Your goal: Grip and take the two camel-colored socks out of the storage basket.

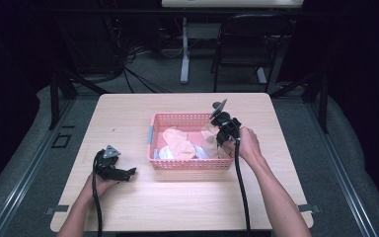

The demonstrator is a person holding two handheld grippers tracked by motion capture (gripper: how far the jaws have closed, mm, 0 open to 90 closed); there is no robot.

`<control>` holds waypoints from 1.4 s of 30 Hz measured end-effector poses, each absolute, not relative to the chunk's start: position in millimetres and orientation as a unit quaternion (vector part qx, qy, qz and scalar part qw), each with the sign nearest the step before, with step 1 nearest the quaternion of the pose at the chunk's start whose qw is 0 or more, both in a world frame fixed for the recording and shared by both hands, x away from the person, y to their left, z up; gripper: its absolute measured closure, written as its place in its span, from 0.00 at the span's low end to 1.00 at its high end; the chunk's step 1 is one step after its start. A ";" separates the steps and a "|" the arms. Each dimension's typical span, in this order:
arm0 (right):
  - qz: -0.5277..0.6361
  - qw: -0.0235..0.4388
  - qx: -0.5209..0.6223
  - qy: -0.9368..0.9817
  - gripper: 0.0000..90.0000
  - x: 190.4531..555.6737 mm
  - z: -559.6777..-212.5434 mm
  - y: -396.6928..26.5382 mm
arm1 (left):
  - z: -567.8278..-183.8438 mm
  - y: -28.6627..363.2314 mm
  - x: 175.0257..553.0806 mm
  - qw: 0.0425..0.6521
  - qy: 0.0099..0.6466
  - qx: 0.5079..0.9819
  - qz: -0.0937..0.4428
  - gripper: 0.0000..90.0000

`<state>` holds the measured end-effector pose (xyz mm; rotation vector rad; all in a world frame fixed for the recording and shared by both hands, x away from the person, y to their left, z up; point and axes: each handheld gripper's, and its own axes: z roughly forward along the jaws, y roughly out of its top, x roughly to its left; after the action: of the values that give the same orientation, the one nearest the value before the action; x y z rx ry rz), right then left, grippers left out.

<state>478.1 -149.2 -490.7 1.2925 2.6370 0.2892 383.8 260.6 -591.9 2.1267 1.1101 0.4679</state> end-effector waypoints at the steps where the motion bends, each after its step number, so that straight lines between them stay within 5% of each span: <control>1: 0.098 0.095 0.436 0.890 0.83 478.1 -490.7 -149.2 | -591.9 260.6 383.8 0.342 0.427 0.818 0.180 0.00; 7: 0.112 0.101 0.434 0.888 0.92 474.0 -484.3 -148.8 | -591.8 260.7 383.9 0.341 0.426 0.818 0.180 0.00; 42: 0.193 0.155 0.405 0.880 0.93 444.7 -395.1 -155.2 | -591.9 260.5 383.7 0.341 0.427 0.818 0.180 0.00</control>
<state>444.7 -155.2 -395.1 1.1608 2.5206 0.5541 383.7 260.5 -591.9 2.1269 1.1104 0.4687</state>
